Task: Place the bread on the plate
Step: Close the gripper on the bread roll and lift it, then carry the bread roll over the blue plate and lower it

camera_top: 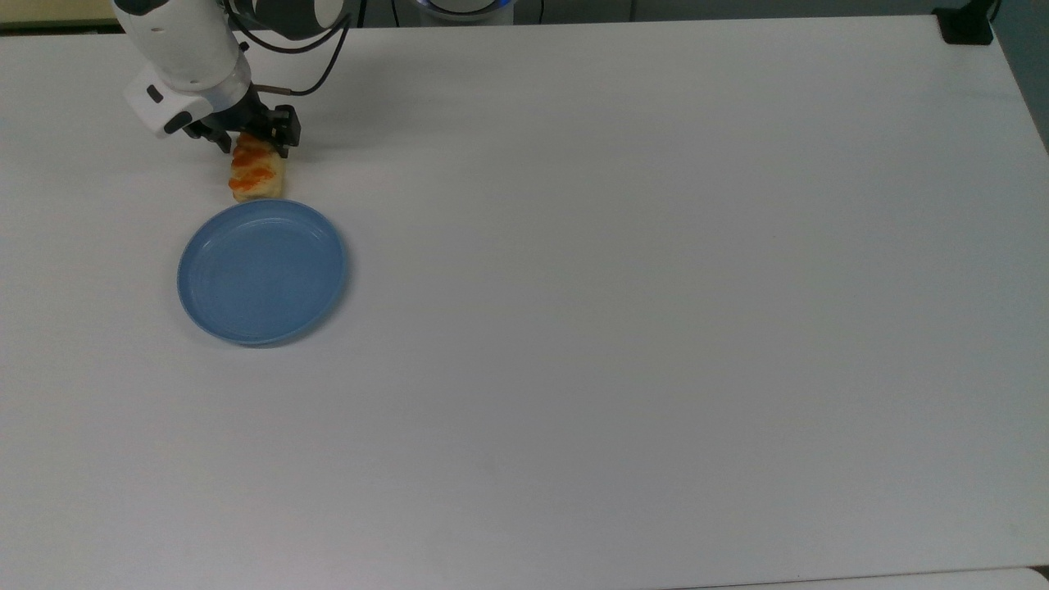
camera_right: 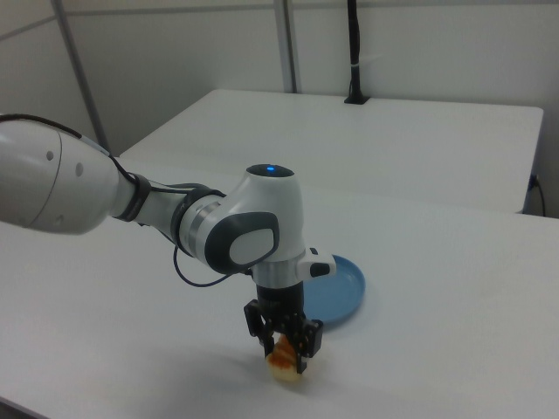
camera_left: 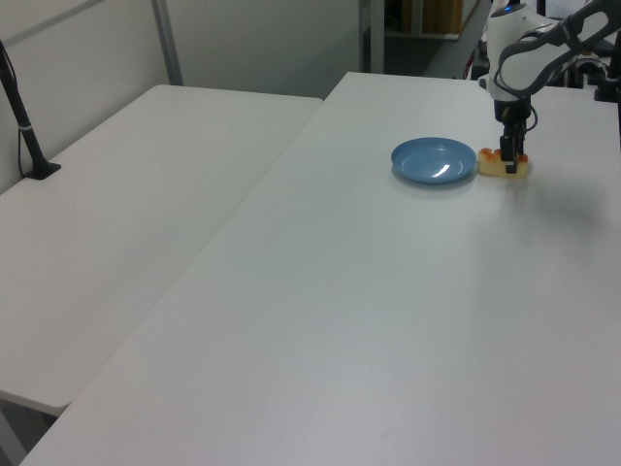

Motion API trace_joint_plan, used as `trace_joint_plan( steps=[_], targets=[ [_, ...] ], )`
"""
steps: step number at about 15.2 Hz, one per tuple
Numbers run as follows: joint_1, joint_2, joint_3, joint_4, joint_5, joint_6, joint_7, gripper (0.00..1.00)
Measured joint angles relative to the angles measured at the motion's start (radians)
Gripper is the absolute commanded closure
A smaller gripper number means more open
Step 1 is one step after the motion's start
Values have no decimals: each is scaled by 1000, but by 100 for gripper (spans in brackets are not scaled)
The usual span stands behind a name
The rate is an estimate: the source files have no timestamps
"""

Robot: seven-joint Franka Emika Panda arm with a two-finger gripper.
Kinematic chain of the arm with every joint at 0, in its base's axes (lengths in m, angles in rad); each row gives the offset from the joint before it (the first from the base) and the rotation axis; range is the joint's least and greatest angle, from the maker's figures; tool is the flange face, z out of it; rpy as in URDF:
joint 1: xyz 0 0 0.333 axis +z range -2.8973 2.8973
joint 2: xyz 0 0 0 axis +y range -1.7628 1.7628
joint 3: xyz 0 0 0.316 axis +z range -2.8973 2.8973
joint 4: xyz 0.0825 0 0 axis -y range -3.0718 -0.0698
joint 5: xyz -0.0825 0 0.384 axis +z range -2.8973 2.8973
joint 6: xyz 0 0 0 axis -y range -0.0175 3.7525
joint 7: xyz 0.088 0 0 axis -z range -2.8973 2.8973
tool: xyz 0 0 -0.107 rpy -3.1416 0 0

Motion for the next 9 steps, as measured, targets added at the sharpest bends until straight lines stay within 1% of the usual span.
trace_joint_plan(
  steps=[1, 4, 5, 7, 8, 9],
  targets=[
    [0, 0, 0, 0, 0, 0, 0, 58],
    [0, 0, 2, 2, -3, 0, 1, 59],
    [0, -2, 2, 3, -21, -14, 1, 59],
    [-4, -16, 1, 11, -95, -101, 0, 59],
    [-14, -38, 1, 18, -127, -155, -8, 59],
    [-22, -54, 0, 28, -136, -178, -21, 59]
  ],
)
